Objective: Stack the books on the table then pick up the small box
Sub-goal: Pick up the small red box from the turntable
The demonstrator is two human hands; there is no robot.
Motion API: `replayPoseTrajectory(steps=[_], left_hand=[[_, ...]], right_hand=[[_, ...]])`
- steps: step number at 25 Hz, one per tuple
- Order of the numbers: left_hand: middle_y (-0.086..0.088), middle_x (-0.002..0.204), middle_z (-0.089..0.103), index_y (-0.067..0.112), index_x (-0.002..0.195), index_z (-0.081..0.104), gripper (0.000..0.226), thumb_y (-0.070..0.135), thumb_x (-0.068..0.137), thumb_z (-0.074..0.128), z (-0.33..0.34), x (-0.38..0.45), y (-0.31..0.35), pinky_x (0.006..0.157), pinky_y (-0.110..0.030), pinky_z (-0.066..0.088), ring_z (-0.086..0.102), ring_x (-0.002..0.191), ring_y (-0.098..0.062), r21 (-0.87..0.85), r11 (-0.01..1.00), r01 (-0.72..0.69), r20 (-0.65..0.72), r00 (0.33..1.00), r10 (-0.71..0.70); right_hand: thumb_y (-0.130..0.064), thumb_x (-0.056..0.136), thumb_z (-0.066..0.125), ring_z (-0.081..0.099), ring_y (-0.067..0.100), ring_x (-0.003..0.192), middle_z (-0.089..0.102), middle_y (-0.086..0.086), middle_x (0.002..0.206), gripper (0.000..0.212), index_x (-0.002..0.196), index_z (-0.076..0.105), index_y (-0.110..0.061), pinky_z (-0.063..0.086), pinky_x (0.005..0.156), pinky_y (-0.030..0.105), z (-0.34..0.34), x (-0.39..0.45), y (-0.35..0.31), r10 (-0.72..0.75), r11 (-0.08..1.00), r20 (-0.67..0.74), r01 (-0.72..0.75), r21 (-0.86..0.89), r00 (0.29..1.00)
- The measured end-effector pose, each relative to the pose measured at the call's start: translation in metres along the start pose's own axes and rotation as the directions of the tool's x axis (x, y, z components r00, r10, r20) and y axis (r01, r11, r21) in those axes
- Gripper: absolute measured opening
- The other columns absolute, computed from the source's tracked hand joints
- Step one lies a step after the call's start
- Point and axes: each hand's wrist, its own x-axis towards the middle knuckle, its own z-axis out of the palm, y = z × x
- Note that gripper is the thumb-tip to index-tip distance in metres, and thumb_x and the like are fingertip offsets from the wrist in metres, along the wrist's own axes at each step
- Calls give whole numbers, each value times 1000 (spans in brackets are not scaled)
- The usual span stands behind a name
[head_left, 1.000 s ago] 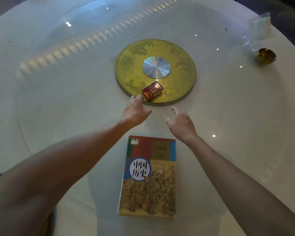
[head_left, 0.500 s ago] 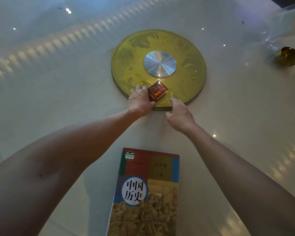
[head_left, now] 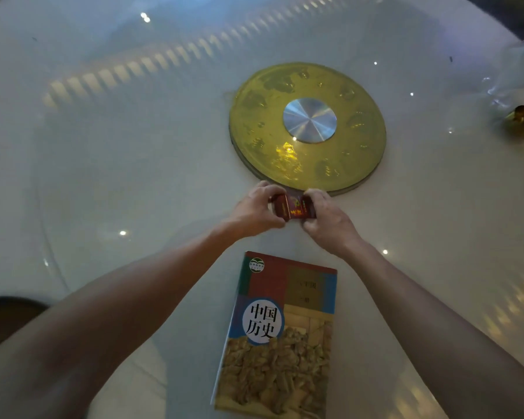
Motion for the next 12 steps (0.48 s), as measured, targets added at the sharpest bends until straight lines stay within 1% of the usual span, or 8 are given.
replayPoseTrajectory(steps=[2, 3, 5, 6, 7, 8, 11, 12], left_hand=[[1, 121, 55, 18, 134, 59, 67, 15, 71, 82, -7, -24, -5, 70, -8, 39, 57, 109, -11, -21, 1000, 6, 23, 1000, -6], [0, 121, 55, 17, 135, 59, 68, 13, 72, 81, -11, -37, -8, 71, -9, 41, 57, 108, -11, -35, 999, 17, 19, 1000, -16], [-1, 121, 55, 16, 135, 59, 69, 9, 71, 81, -20, -68, -13, 78, -19, 53, 60, 108, -15, -84, 995, 51, -15, 999, -52], [-2, 121, 55, 15, 136, 59, 70, 7, 70, 82, -24, -83, -17, 82, -26, 57, 63, 108, -18, -122, 990, 73, -38, 996, -78], [-3, 121, 55, 14, 136, 59, 72, 5, 69, 82, -27, -96, -19, 84, -30, 59, 64, 108, -20, -158, 983, 90, -54, 994, -100], [-5, 121, 54, 13, 137, 58, 73, 3, 69, 81, -30, -113, -23, 82, -30, 59, 65, 107, -22, -189, 976, 105, -70, 990, -120], [-5, 124, 55, 11, 139, 56, 73, 0, 71, 79, -45, -162, -35, 70, -19, 56, 64, 110, -18, -245, 963, 116, -129, 980, -151], [-5, 126, 56, 11, 140, 56, 74, 0, 71, 79, -49, -177, -40, 68, -18, 55, 65, 110, -17, -271, 955, 118, -149, 975, -163]], right_hand=[[-18, 88, 71, 61, 23, 100, 57, 1, 126, 48, 132, 51, -19, 55, 85, 45, 0, -15, -13, -13, 1000, 50, 13, 4, 999], [-20, 88, 72, 61, 21, 98, 57, 0, 127, 51, 133, 51, -20, 56, 85, 44, 1, -23, -22, -24, 1000, 63, 24, 2, 998], [-22, 88, 74, 62, 18, 99, 56, -2, 131, 58, 141, 49, -21, 56, 86, 41, 4, -40, -44, -61, 998, 81, 62, -5, 995], [-22, 88, 74, 62, 17, 100, 56, -3, 132, 62, 144, 48, -21, 55, 86, 39, 4, -49, -57, -84, 996, 92, 85, -9, 992], [-24, 87, 74, 62, 16, 102, 57, -4, 132, 62, 144, 49, -22, 55, 87, 38, 5, -56, -68, -104, 994, 101, 106, -12, 989], [-26, 86, 74, 63, 17, 102, 57, -5, 130, 60, 142, 52, -23, 56, 87, 39, 8, -65, -81, -125, 992, 116, 128, -16, 985], [-24, 83, 73, 64, 20, 102, 57, -7, 122, 53, 132, 54, -28, 57, 87, 42, 18, -91, -118, -149, 988, 141, 154, -23, 979], [-23, 83, 73, 64, 20, 102, 55, -6, 122, 52, 131, 54, -27, 58, 88, 42, 23, -98, -130, -150, 987, 153, 156, -26, 977]])
